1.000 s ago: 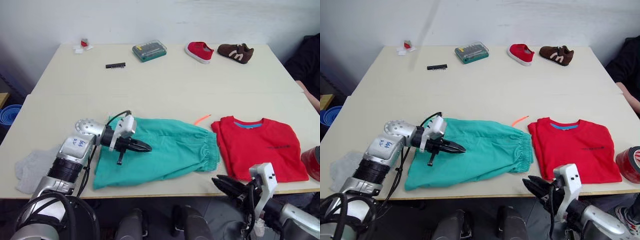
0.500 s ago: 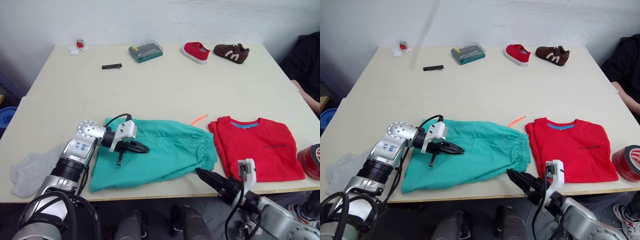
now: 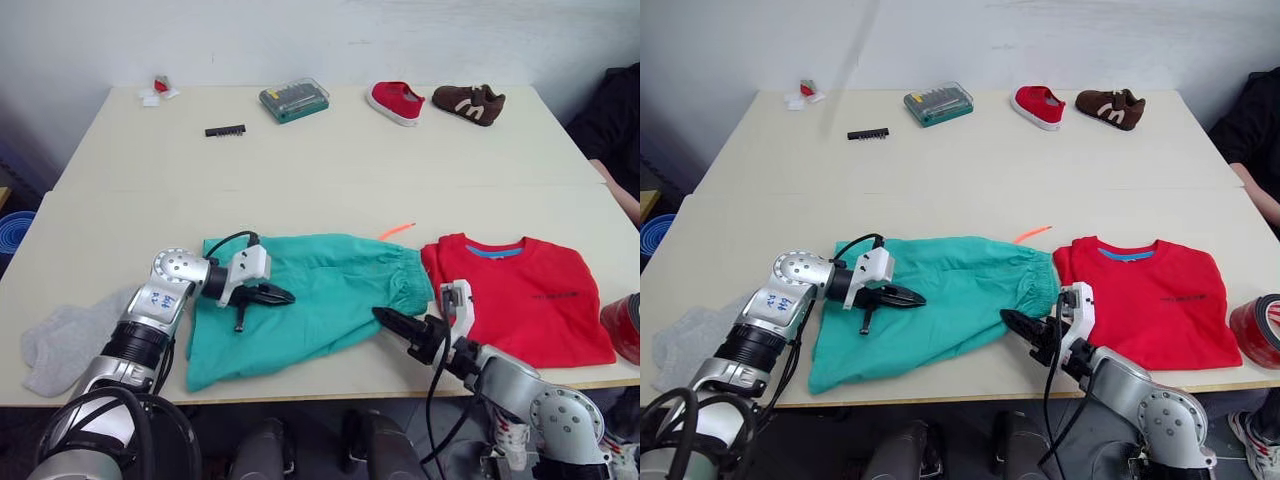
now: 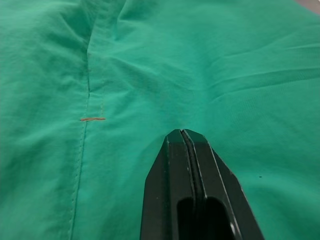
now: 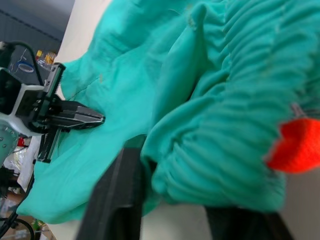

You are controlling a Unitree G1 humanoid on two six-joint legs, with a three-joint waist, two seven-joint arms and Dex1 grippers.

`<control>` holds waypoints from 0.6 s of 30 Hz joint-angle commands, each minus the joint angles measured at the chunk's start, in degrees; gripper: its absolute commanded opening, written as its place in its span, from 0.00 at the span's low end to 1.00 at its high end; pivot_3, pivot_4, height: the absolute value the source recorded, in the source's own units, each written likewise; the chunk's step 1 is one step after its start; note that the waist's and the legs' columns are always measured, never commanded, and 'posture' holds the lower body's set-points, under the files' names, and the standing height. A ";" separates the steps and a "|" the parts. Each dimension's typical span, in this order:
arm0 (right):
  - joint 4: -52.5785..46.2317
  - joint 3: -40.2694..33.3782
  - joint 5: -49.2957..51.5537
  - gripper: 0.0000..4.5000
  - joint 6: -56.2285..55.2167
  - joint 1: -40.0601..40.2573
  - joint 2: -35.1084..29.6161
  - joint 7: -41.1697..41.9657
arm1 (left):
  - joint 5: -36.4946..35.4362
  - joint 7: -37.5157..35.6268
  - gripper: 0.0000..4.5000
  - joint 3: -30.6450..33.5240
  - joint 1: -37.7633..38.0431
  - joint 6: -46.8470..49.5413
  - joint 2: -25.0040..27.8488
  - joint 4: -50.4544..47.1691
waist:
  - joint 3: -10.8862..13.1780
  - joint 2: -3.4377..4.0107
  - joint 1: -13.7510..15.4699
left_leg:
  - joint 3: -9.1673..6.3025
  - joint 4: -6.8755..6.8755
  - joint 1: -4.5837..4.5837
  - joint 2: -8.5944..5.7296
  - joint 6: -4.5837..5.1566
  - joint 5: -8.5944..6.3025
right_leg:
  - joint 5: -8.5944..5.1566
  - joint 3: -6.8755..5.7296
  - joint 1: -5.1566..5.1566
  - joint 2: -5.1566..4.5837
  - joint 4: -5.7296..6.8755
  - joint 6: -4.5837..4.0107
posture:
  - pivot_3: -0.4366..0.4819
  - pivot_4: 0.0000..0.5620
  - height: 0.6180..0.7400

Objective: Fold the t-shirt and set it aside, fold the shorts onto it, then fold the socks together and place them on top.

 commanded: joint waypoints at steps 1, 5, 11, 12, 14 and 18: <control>-5.74 1.40 -3.95 0.00 -2.18 -2.98 -3.14 5.82 | 0.93 2.15 0.00 0.51 1.30 -0.35 -0.46 -0.84 | 0.00 0.00 -0.02 | 0.01 0.04 0.01 0.00 0.08 -0.04 | 0.02 0.02 0.02 0.00 0.00 0.03 | 0.48 0.27 1.00; -8.79 7.36 -14.09 0.00 -5.19 -8.23 -9.71 16.20 | 1.69 4.81 0.00 0.96 1.60 -0.41 -1.01 -0.48 | 0.00 0.00 0.12 | -0.02 0.05 0.04 -0.01 0.33 -0.15 | 0.05 0.04 0.03 -0.02 0.00 0.06 | 0.48 0.27 1.00; -4.43 18.35 -27.96 0.00 -11.05 -22.36 -14.43 31.85 | 2.11 10.28 0.00 2.64 2.11 0.94 -1.74 -0.37 | 0.02 0.03 0.07 | -0.03 0.05 0.06 -0.01 0.33 -0.10 | 0.06 -0.01 0.02 -0.02 0.04 0.05 | 0.48 0.27 1.00; -3.10 19.61 -29.40 0.00 -11.53 -24.57 -14.27 33.75 | 2.06 10.94 0.00 2.94 2.24 1.16 -1.81 -0.54 | 0.02 0.03 0.09 | -0.03 0.04 0.04 -0.01 0.31 -0.08 | 0.06 -0.03 0.01 -0.02 0.05 0.04 | 0.48 0.27 1.00; 2.21 24.18 -33.78 0.00 -13.83 -32.04 -12.23 39.39 | -0.48 13.22 0.00 6.02 2.78 4.80 -1.53 -3.43 | 0.02 0.03 -0.08 | -0.03 0.05 0.04 0.00 0.12 0.02 | 0.06 -0.05 0.01 -0.02 0.06 0.04 | 0.48 0.27 1.00; 11.08 32.12 -41.80 0.00 -18.44 -42.64 -7.92 48.43 | -6.70 16.04 0.00 14.27 5.44 14.69 2.22 -14.24 | 0.08 -0.01 -1.43 | -0.01 0.08 -0.05 0.02 0.05 0.13 | 0.10 -0.08 -0.09 -0.03 0.13 0.00 | 0.48 0.27 1.00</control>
